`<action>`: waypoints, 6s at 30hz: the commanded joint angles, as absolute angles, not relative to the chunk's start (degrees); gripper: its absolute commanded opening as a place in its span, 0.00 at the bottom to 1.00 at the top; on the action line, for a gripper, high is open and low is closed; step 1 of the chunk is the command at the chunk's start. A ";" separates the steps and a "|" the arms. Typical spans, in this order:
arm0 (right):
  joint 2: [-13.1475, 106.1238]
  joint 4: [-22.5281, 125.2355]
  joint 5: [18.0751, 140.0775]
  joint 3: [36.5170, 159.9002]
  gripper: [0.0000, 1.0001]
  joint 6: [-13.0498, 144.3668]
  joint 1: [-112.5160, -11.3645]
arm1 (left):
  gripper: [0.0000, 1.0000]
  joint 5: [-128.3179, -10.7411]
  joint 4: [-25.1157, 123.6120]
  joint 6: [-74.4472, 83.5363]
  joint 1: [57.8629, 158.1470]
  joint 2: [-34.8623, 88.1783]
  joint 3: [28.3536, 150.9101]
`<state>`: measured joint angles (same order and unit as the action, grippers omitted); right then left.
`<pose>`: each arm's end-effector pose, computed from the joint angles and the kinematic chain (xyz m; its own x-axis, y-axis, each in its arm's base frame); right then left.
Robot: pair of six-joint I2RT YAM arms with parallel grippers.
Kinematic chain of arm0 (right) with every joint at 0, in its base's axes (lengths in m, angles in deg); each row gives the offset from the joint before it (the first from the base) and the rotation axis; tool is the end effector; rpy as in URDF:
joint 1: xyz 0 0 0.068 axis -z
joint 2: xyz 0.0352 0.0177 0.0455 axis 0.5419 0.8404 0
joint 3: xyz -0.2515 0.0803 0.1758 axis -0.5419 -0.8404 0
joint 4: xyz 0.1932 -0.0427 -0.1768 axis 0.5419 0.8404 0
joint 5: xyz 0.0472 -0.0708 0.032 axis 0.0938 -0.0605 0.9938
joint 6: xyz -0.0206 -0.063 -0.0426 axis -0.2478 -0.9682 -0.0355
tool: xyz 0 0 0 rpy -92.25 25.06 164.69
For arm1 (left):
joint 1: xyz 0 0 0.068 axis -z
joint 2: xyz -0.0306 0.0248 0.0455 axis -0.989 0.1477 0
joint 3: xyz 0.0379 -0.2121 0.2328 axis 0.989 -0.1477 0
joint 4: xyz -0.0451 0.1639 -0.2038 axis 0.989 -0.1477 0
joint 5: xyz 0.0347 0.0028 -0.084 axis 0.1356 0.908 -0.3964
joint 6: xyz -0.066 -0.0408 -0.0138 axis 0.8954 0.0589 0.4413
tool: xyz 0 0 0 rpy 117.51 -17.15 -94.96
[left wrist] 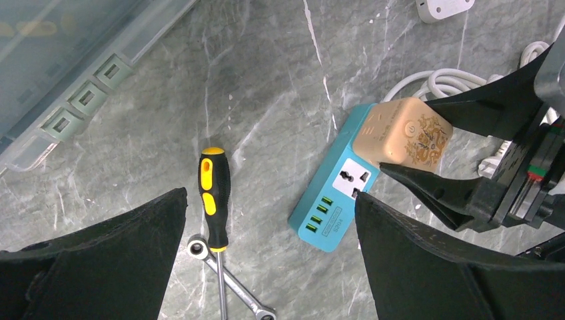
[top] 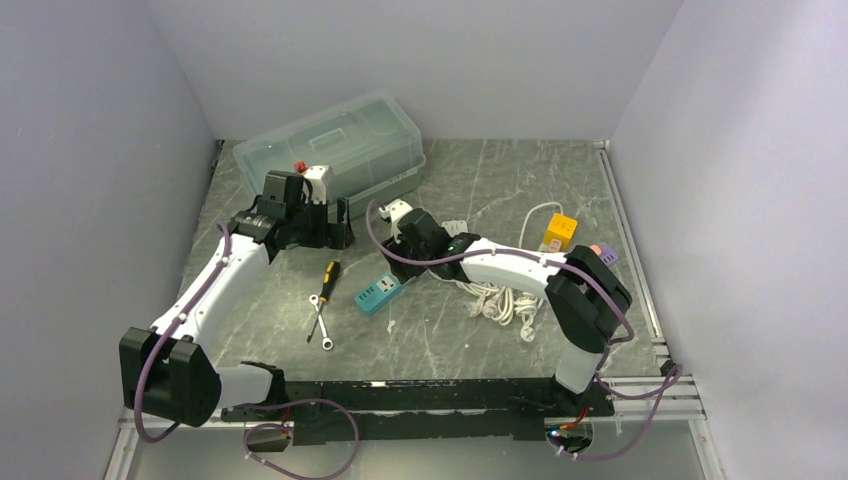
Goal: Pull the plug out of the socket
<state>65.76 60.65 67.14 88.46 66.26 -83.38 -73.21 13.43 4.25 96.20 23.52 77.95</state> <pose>0.2683 0.3182 0.2278 -0.5354 -0.4484 -0.7158 -0.6727 0.7388 0.0404 0.2674 -0.0846 0.3164 -0.7525 -0.0005 -0.6585 0.2460 0.9274 -0.2819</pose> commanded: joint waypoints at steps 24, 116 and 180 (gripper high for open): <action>63.76 58.13 48.29 86.46 0.11 68.52 -92.02 | 1.00 -73.91 14.34 3.95 96.36 24.03 78.41; 69.63 63.93 77.80 99.82 0.00 79.32 -63.40 | 1.00 -70.14 17.03 4.34 101.18 17.57 76.32; 54.23 67.63 80.01 73.60 0.70 77.30 -64.52 | 1.00 -71.73 16.84 4.07 101.19 18.21 76.50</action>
